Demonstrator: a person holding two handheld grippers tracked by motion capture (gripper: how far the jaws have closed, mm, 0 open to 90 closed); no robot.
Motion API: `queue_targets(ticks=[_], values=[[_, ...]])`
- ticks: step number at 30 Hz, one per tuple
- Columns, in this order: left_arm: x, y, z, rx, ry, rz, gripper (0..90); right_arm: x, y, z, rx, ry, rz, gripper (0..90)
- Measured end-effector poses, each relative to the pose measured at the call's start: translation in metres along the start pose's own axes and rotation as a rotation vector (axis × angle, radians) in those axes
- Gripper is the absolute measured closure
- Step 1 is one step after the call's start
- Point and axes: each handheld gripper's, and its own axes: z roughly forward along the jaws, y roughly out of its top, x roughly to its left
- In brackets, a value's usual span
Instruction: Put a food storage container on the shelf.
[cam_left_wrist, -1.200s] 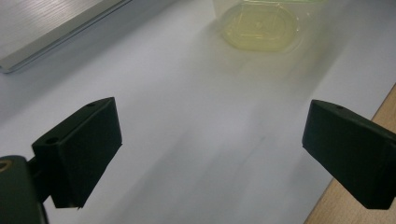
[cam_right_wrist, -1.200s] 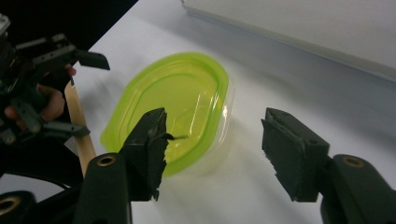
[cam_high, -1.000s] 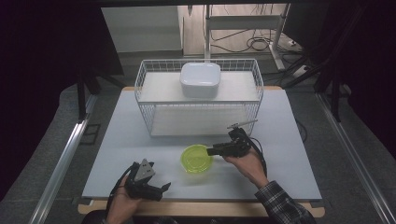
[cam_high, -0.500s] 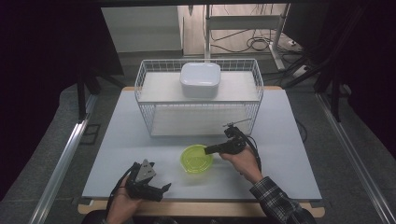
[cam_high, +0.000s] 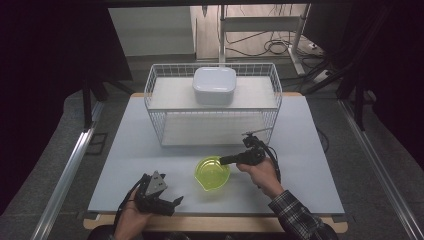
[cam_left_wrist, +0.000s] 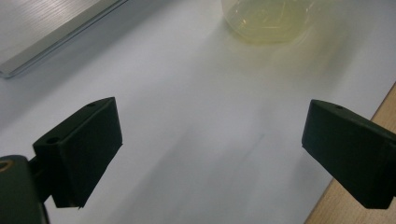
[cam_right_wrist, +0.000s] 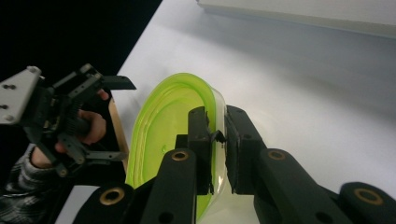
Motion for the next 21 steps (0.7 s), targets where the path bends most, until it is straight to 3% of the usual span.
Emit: queue_targets(ticks=[6,21], values=[[0.0,0.0,-0.001,-0.007,0.004,-0.004,4.7,0.007,0.001,-0.011,-0.051,0.032,0.003,82.0],[0.002,0.0,-0.003,-0.03,0.0,-0.023,4.0,0.036,0.013,-0.042,-0.132,0.037,-0.033,82.0]])
